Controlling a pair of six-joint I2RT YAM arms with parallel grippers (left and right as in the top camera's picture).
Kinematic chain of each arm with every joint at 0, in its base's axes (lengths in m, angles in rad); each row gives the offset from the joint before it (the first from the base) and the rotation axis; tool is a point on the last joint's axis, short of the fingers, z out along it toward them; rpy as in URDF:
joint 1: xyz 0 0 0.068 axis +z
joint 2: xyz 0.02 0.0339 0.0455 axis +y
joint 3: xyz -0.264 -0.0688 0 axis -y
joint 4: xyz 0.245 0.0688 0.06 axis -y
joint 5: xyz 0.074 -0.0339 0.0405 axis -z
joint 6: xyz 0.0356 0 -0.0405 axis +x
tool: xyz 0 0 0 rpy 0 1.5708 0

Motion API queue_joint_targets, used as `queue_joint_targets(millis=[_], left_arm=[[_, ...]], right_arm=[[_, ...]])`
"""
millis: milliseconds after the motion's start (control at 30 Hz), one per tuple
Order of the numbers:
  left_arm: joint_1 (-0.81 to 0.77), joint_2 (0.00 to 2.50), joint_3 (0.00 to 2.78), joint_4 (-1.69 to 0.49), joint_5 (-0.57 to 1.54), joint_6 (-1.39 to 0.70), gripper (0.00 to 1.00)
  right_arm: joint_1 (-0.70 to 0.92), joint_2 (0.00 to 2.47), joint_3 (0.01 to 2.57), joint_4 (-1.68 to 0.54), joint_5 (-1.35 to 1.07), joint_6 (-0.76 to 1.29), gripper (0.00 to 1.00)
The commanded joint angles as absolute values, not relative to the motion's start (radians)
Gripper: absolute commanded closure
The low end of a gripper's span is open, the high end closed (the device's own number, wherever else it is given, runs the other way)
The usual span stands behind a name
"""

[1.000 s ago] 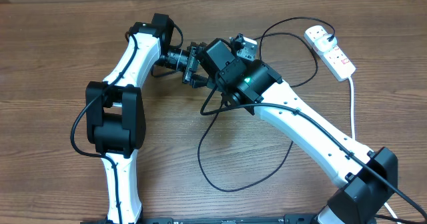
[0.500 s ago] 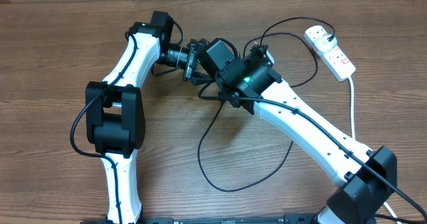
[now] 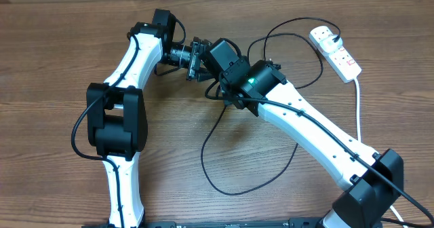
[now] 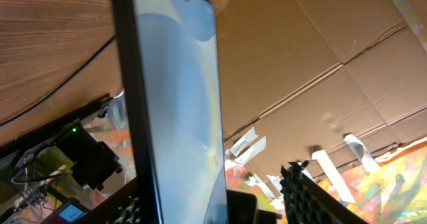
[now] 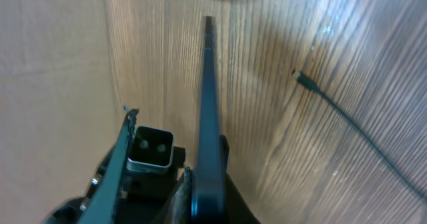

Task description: Plug charger to phone and switch on socket

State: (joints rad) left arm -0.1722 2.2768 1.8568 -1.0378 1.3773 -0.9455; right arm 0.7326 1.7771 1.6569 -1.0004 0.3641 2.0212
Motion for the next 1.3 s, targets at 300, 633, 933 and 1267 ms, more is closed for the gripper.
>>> queue_joint_targets(millis=[300,633,933,1267], left_arm=[[-0.169,2.279,1.882,-1.005,1.434,-0.973,0.73],[-0.169,2.279,1.882,-0.992,1.433,-0.973,0.96],[-0.168,2.279,1.882,-0.864,1.386,-0.943,0.96],[-0.101,2.232,1.883,-0.749,1.343,-0.725,0.96]], right_arm=[[0.728,1.775,1.683,-0.955,0.267,2.098,0.93],[0.728,1.774,1.683,-0.954,0.267,1.927,0.81],[0.728,1.715,1.683,-0.955,0.271,1.498,0.43],[0.709,1.588,1.684,-0.993,0.244,0.941,0.4]])
